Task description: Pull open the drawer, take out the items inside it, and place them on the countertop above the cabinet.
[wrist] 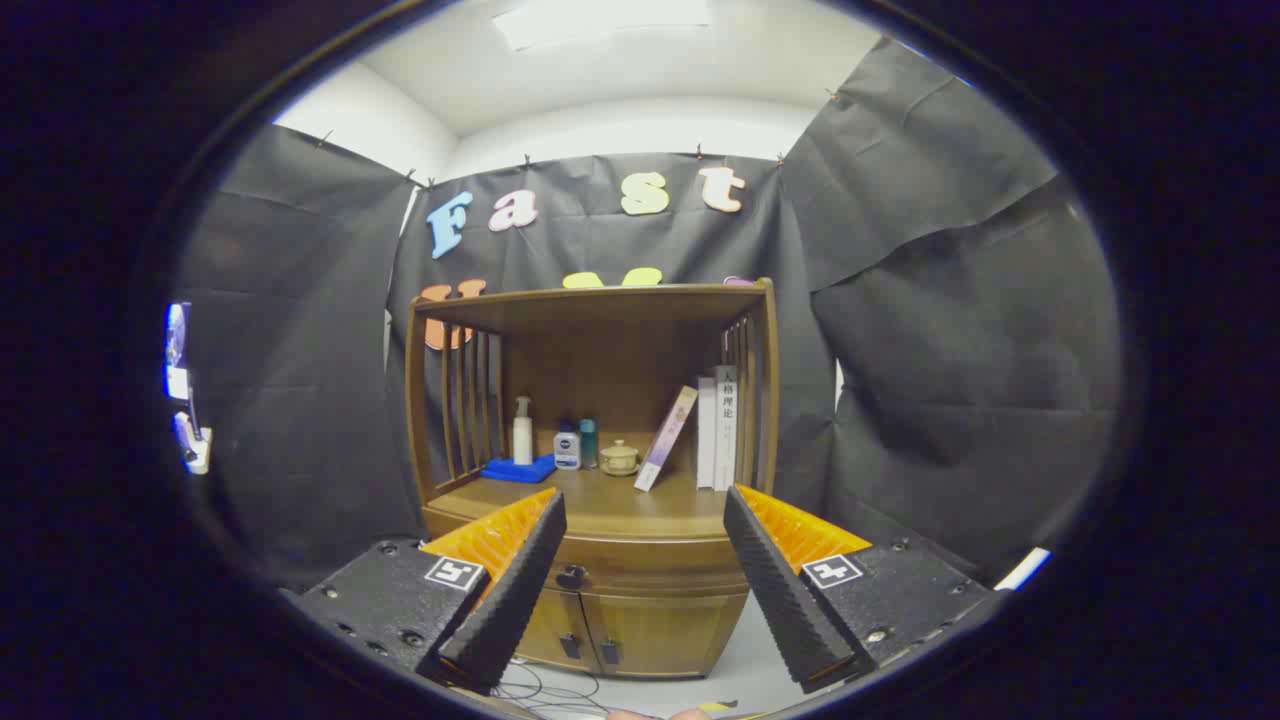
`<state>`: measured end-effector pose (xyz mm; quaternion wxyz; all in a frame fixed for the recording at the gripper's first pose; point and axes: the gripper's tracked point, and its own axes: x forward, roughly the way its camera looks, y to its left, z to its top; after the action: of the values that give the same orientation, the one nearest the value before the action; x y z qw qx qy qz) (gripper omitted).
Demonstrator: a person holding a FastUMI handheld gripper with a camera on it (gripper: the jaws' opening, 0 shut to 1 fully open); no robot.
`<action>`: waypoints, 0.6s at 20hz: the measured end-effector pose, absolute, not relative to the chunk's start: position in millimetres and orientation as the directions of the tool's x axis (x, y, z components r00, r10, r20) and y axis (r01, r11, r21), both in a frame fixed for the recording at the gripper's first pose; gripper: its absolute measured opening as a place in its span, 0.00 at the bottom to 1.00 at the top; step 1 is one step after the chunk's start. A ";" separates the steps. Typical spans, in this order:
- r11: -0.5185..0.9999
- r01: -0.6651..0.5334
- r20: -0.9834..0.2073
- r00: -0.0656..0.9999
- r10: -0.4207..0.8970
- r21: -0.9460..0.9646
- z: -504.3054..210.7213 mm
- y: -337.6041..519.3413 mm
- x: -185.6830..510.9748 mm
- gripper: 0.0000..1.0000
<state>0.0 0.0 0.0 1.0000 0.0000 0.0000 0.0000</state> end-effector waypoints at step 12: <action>1.000 0.002 0.025 1.000 -0.003 0.014 -3.5 34.3 24.0 1.00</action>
<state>24.0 34.3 -3.5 0.9999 0.0069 -0.0126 -0.0012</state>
